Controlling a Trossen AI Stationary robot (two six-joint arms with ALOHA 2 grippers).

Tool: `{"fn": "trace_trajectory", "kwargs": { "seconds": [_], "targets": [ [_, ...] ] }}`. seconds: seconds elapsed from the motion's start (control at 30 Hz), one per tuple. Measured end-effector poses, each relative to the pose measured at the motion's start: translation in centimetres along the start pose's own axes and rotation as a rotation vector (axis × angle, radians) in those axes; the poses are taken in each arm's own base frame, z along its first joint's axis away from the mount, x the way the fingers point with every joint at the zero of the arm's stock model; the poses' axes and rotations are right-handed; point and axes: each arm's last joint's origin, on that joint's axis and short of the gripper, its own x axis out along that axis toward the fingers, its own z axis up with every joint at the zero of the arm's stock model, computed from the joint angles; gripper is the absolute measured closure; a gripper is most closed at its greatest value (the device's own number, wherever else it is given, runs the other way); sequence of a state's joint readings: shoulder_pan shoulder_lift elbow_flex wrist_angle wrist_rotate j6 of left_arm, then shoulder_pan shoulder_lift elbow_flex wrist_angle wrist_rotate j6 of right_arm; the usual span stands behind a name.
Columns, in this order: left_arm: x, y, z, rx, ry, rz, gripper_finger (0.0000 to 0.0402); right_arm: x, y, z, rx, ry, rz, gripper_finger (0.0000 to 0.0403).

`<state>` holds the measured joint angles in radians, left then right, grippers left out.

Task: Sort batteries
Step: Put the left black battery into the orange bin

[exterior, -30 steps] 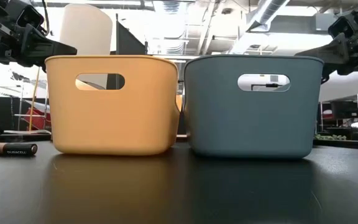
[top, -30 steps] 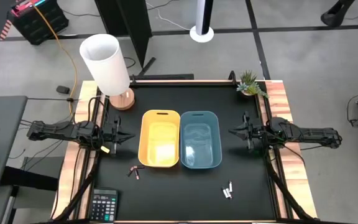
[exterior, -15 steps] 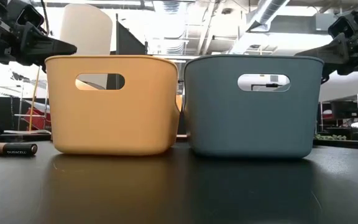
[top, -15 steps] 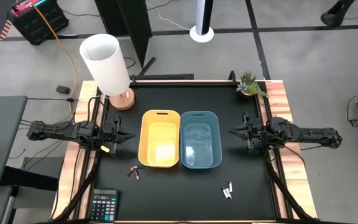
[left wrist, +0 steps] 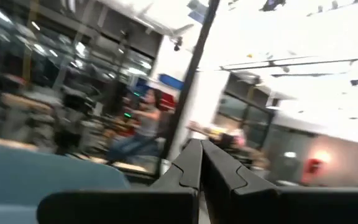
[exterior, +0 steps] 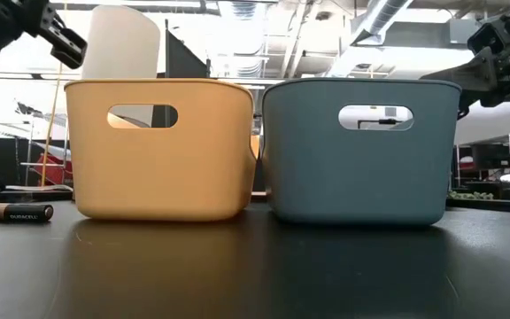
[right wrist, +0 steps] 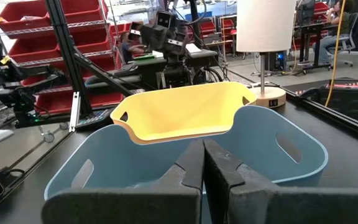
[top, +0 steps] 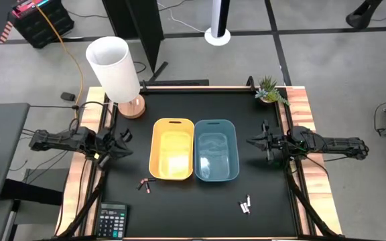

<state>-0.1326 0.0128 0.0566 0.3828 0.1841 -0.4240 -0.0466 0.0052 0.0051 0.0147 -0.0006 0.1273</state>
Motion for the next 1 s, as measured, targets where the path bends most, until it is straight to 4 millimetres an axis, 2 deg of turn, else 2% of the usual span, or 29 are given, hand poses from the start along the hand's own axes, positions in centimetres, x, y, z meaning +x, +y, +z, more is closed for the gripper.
{"fn": "trace_trajectory", "kwargs": {
  "seconds": [0.13, 0.27, 0.57, 0.77, 0.9, 1.0],
  "targets": [
    [0.0, -0.3, 0.2, -0.029, -0.022, -0.026, 0.0400, 0.0, 0.0, 0.0, -0.123, 0.000, -0.001, 0.0375],
    [0.0, -0.3, 0.1, -0.046, -0.017, -0.015, 0.0400, 0.0, 0.0, 0.0, -0.132, 0.000, -0.001, 0.0375],
    [0.6, 0.2, -2.3, -0.044, 0.210, 0.100, 0.0393, 0.0, 0.0, 0.3, -0.125, -0.034, -0.006, 0.0375],
    [2.5, -1.0, -1.0, 0.071, 0.305, 0.181, 0.0337, -0.1, 0.0, 0.6, -0.129, -0.047, -0.005, 0.0375],
    [4.2, -2.0, -0.3, 0.069, 0.509, 0.278, 0.0284, -0.1, 0.0, 0.7, -0.129, -0.050, -0.005, 0.0375],
    [5.8, -3.0, 0.1, 0.014, 0.677, 0.346, 0.0261, -0.1, 0.0, 0.7, -0.129, -0.053, -0.004, 0.0375]
  ]
}}
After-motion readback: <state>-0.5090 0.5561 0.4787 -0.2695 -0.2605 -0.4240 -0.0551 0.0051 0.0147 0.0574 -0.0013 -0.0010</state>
